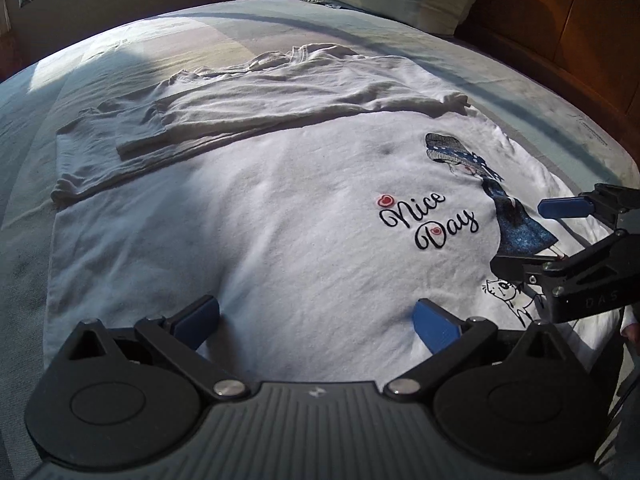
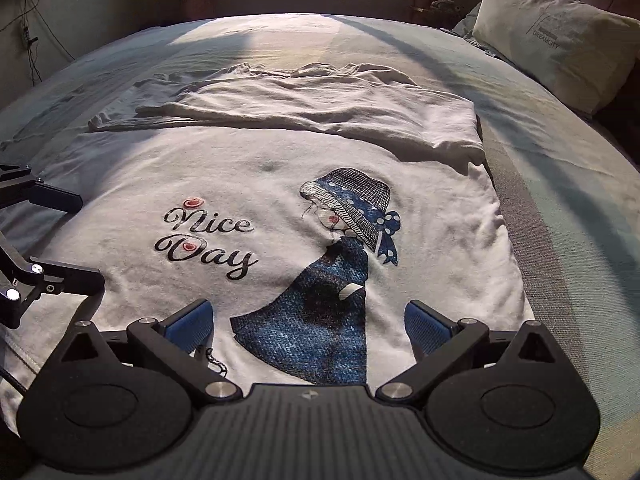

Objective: Fold clothes

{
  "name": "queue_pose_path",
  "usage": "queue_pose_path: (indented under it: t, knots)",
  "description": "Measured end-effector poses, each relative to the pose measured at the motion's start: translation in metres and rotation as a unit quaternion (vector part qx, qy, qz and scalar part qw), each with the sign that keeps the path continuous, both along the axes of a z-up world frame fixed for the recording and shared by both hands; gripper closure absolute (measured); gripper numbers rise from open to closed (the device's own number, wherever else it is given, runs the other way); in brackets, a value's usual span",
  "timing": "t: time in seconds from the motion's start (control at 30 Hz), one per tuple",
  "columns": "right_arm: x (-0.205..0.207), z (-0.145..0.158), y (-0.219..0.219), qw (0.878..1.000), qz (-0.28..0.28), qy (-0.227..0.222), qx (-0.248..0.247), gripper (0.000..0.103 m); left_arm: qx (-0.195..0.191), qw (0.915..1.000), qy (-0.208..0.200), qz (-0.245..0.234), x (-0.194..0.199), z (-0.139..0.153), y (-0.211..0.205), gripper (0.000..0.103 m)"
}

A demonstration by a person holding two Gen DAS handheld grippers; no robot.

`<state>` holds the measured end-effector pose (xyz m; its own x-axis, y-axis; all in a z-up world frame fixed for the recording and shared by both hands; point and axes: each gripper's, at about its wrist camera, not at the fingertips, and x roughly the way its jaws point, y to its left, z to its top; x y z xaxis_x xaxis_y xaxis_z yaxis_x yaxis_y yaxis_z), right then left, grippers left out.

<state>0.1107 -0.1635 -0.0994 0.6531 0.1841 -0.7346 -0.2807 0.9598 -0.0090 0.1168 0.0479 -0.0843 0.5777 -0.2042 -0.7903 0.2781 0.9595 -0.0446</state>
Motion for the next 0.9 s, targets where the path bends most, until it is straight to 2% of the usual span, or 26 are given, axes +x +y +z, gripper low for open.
queue_pose_path:
  t: [0.07,0.13,0.23,0.3,0.53,0.8,0.9]
  knots:
    - [-0.008,0.0,0.006,1.0,-0.028,-0.006,-0.009,0.0,0.02,0.9997,0.004,0.01,-0.008,0.0,-0.007,0.0]
    - [-0.01,0.001,0.005,0.999,-0.039,-0.002,-0.007,0.0,0.004,0.9996,-0.003,0.029,-0.018,-0.002,-0.004,0.001]
    - [-0.014,0.001,0.003,0.999,-0.044,-0.001,-0.004,0.0,-0.005,0.9977,-0.044,0.051,-0.04,-0.008,-0.001,0.001]
    - [-0.018,0.001,0.001,0.999,-0.042,-0.001,0.0,0.0,0.002,0.9967,-0.054,0.06,-0.051,-0.009,-0.003,0.001]
    - [-0.03,-0.004,0.0,0.998,-0.041,-0.036,0.008,0.0,0.011,0.9949,-0.058,0.082,-0.07,-0.009,-0.006,0.001]
    - [-0.035,-0.008,-0.004,0.998,-0.034,-0.056,0.018,0.0,0.015,0.9907,-0.041,0.129,-0.06,-0.008,-0.012,0.0]
    - [-0.038,-0.007,-0.011,0.998,-0.016,-0.056,0.027,0.0,0.014,0.989,-0.039,0.142,-0.059,-0.008,-0.013,0.0]
